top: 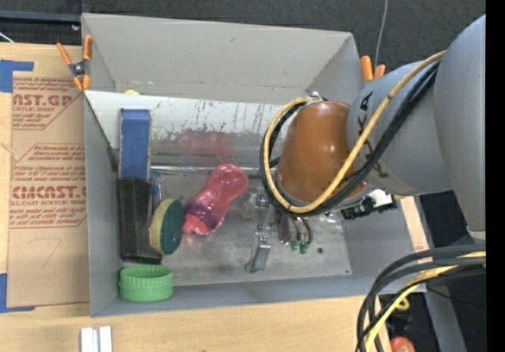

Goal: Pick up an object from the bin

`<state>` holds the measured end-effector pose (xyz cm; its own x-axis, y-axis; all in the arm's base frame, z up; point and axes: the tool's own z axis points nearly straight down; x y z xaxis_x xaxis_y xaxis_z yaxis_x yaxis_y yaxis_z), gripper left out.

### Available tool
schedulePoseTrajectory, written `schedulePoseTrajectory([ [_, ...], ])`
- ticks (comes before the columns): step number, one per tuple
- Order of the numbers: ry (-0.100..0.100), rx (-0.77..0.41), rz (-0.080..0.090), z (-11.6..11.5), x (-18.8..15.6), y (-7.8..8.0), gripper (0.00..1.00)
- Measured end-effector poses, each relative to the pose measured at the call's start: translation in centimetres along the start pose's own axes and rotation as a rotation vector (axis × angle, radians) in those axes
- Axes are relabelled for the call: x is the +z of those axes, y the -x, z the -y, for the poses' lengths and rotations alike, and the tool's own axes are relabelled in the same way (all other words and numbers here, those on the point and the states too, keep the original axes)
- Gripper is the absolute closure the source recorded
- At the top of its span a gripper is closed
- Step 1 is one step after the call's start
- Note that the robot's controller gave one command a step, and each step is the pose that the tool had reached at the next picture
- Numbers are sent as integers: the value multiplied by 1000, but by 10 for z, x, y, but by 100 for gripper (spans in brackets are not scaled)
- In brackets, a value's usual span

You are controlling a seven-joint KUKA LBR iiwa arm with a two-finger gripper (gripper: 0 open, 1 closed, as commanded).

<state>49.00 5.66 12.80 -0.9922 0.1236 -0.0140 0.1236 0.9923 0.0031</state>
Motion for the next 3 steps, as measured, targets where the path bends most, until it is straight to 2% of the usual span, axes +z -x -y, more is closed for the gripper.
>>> schedulePoseTrajectory([
  [1, -1, 16, 7, -32, 25, 9, 0],
  [2, -3, -153, 6, -26, -26, 23, 0],
  [3, -6, -91, 55, -86, 44, 16, 0],
])
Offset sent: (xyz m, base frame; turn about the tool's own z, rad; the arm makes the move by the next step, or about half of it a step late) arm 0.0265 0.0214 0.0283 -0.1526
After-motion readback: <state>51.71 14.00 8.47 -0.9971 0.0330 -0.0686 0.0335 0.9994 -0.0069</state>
